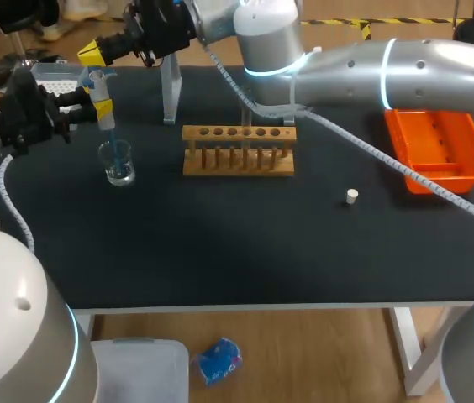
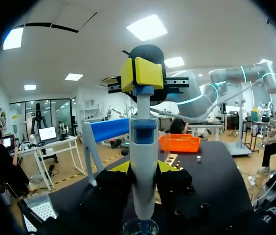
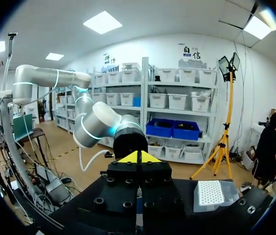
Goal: Invert the test tube, pick up the pipette, mount the tip to pipette, aspirate from beaker and dispense into the tube, eject the tip, return the pipette, and cap with the stopper.
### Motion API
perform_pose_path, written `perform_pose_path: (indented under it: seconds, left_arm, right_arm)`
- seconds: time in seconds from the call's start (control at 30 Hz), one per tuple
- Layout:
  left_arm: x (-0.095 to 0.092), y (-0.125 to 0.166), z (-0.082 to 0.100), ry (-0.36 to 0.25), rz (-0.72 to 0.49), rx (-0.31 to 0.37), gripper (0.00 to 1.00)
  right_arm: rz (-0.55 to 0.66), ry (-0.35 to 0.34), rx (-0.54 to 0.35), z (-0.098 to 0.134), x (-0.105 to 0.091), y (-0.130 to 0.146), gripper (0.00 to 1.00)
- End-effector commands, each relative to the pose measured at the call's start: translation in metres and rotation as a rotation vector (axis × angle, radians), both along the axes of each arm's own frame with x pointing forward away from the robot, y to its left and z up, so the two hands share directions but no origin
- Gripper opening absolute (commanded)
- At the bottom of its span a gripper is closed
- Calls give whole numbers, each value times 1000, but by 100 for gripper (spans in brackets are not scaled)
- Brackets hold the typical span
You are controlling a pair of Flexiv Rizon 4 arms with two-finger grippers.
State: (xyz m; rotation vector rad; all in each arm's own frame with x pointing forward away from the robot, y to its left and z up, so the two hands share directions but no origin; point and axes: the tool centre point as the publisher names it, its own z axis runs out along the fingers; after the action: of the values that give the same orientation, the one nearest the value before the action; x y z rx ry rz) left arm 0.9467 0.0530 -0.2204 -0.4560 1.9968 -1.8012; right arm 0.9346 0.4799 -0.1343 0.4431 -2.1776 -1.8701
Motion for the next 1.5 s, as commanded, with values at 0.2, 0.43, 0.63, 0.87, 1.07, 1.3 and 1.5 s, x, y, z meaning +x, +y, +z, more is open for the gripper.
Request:
perform_pose_path:
  seconds: [0.2, 0.43, 0.63, 0.87, 1.07, 1.3, 1.5]
  left_arm:
    - [0, 0, 0, -3, 1, -1, 0]
    - [0, 0, 0, -3, 1, -1, 0]
    - [0, 0, 0, -3, 1, -1, 0]
    - [0, 0, 0, -3, 1, -1, 0]
    - [0, 0, 0, -3, 1, -1, 0]
    - [0, 0, 0, -3, 1, -1, 0]
    - [0, 0, 0, -3, 1, -1, 0]
  right_arm:
    - [17, 9, 6, -6, 7, 4, 0]
    - [18, 7, -3, -6, 5, 4, 0]
    - [11, 8, -9, -6, 1, 1, 0]
    - [7, 13, -12, -9, -4, -2, 0]
    - [1, 20, -11, -12, -6, -5, 0]
    - [-3, 33, -12, -18, -7, -7, 0]
    - [-4, 41, -11, -21, -7, -7, 0]
